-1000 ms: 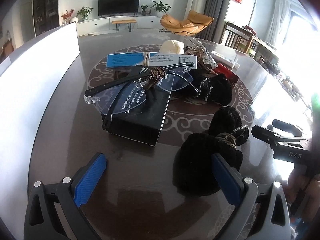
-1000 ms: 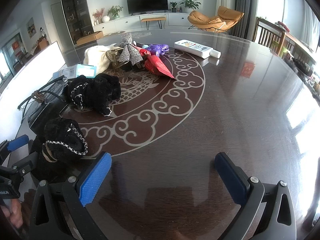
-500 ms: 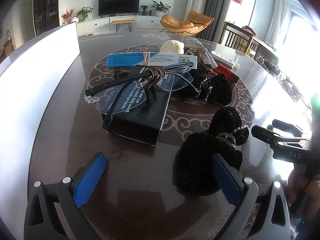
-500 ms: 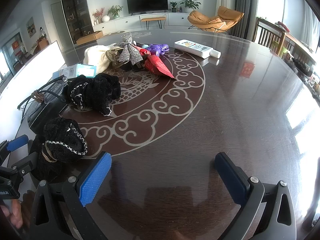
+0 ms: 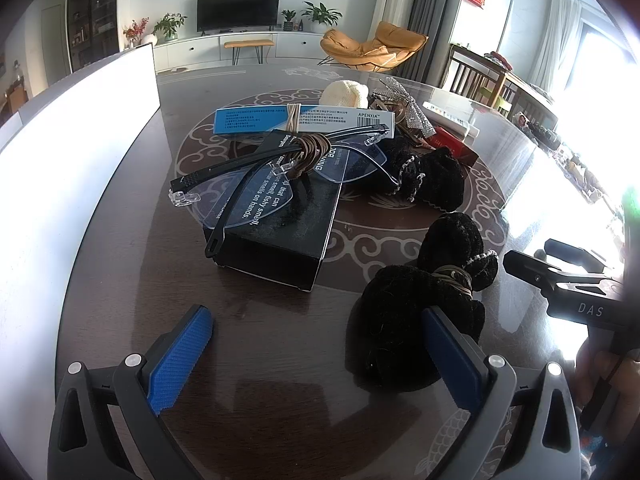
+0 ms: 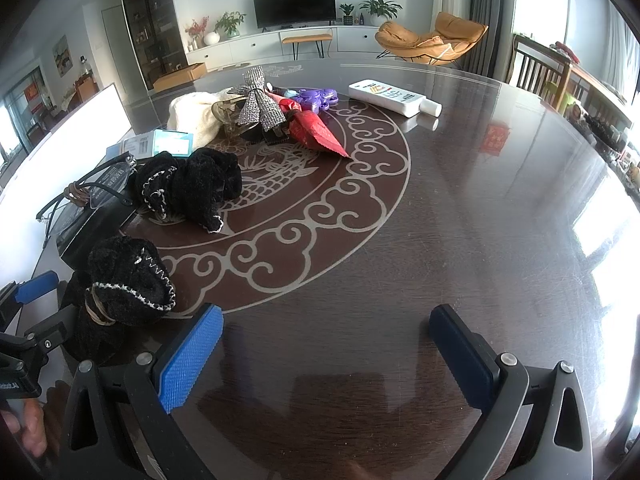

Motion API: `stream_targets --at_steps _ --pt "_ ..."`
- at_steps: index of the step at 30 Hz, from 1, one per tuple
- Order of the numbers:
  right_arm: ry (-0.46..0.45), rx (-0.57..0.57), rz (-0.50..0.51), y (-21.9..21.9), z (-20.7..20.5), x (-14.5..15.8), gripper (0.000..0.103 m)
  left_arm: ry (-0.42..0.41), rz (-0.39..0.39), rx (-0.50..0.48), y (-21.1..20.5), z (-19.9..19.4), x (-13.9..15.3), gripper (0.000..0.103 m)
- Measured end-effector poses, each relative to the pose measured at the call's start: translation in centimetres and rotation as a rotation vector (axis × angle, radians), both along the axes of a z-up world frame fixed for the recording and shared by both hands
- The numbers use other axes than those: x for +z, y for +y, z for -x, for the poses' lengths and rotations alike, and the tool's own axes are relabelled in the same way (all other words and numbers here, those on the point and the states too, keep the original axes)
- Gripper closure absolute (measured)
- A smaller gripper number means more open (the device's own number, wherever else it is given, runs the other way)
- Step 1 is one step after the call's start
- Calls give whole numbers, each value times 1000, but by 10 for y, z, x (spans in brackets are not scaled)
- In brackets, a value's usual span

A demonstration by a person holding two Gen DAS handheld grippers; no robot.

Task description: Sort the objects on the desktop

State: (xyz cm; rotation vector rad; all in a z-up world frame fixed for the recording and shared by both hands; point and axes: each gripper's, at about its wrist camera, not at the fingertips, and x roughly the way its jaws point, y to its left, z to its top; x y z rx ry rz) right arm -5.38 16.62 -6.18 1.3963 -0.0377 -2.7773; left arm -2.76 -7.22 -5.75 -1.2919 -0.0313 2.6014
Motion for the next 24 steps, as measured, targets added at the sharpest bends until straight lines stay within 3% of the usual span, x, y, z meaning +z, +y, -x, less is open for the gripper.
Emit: stream_targets --at_steps 19,24 --pt "-1 5 -3 0 1 0 0 0 -2 1 0 0 0 0" --pt "-4 6 -10 -1 1 0 0 3 -16 44 -5 -2 3 0"
